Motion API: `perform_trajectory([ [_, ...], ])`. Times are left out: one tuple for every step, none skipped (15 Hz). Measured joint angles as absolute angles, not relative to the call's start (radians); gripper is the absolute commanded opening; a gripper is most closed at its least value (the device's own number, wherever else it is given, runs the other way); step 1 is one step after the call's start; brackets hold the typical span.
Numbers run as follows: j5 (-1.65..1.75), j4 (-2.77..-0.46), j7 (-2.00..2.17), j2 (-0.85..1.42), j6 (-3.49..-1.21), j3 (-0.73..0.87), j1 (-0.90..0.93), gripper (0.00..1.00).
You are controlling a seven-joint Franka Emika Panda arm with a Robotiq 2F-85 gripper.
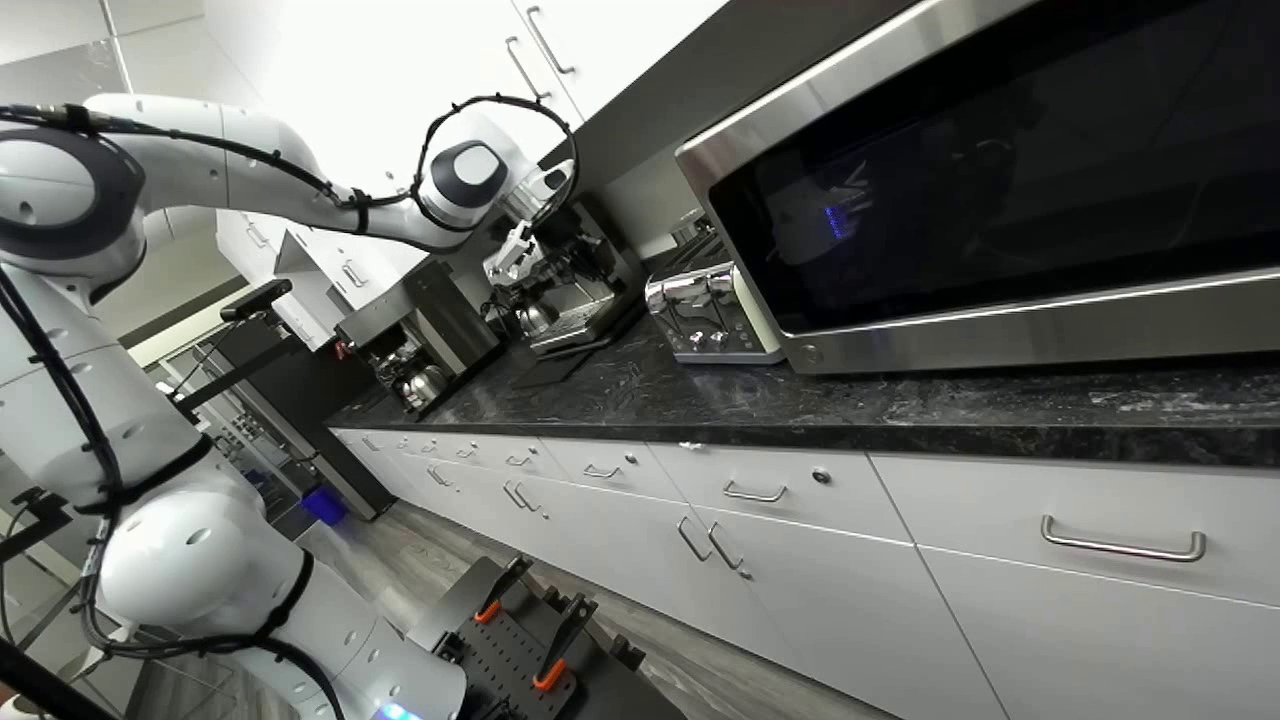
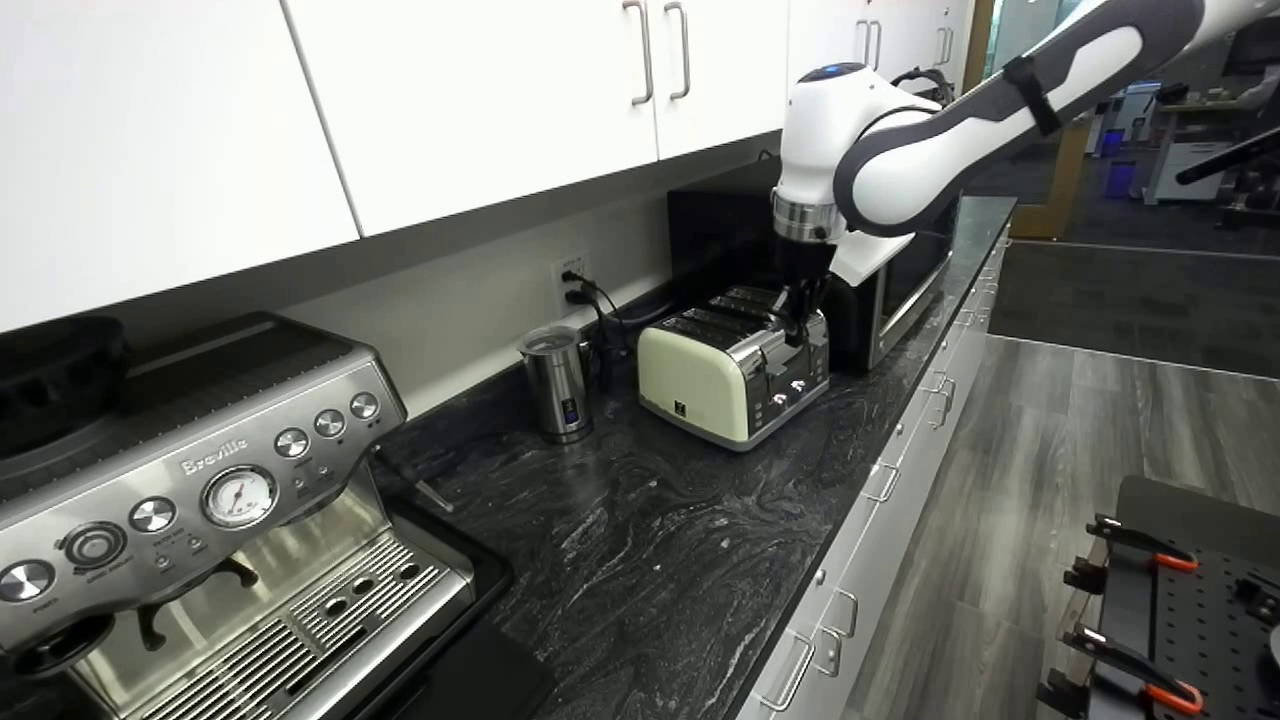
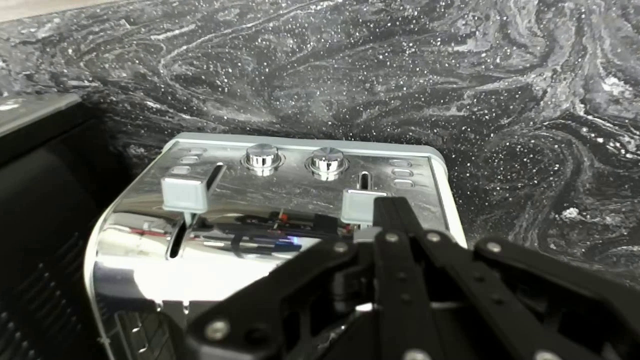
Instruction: Push the left lever on the toaster downwards
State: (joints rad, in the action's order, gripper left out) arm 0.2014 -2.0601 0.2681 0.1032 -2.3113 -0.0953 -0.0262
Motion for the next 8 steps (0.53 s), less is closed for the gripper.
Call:
perform_trajectory([
  [0.197,-2.049,0.267,0.126,-2.315,-0.087,-0.022,0.0],
  [0.192,-2.038,0.266,0.146,-2.321,-0.078,-0.017,0.0],
  [0.185,-2.028,0.264,0.165,-2.327,-0.074,-0.016,0.0],
  [0.176,-2.02,0.262,0.181,-2.335,-0.069,-0.015,0.0],
  [0.168,-2.011,0.262,0.196,-2.341,-0.065,-0.013,0.0],
  [0.162,-2.003,0.261,0.208,-2.346,-0.061,-0.011,0.0],
  [0.156,-1.997,0.261,0.22,-2.35,-0.057,-0.009,0.0],
  [0.154,-1.991,0.261,0.23,-2.352,-0.052,-0.007,0.0],
])
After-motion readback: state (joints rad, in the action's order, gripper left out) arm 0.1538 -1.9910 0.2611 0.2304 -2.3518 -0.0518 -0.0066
